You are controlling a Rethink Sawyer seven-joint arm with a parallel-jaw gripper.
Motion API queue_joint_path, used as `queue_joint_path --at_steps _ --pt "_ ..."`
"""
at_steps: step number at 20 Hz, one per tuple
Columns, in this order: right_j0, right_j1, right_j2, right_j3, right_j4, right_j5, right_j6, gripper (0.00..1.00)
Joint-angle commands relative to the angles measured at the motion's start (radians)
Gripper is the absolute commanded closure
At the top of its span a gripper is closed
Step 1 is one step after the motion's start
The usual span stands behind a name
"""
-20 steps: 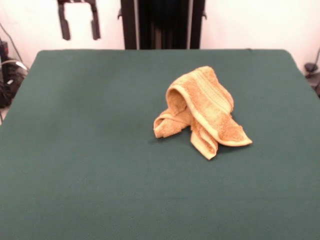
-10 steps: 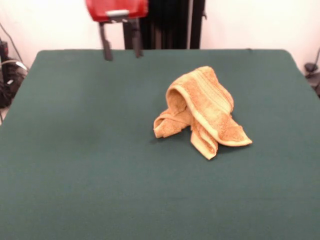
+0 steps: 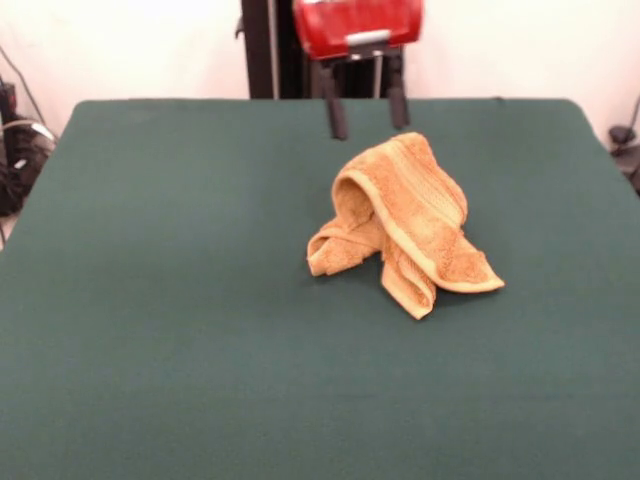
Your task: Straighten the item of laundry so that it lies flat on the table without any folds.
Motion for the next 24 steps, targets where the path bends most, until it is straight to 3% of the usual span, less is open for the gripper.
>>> queue_joint_path --at_steps 1,6,9,14,21,24 --pt "0.105 0.018 -0.073 -0.073 0.033 -0.071 0.196 0.00" --pt "0.175 0.079 -0.142 -0.143 0.046 -0.086 0.194 0.00" --pt "0.248 0.189 -0.248 -0.240 0.042 -0.043 0.173 0.00" --pt "0.308 0.325 -0.323 -0.353 0.045 -0.053 0.159 0.00" --pt "0.304 0.381 -0.301 -0.393 0.045 -0.074 0.154 0.00" --pt "0.207 0.341 -0.162 -0.318 0.030 -0.069 0.132 0.00"
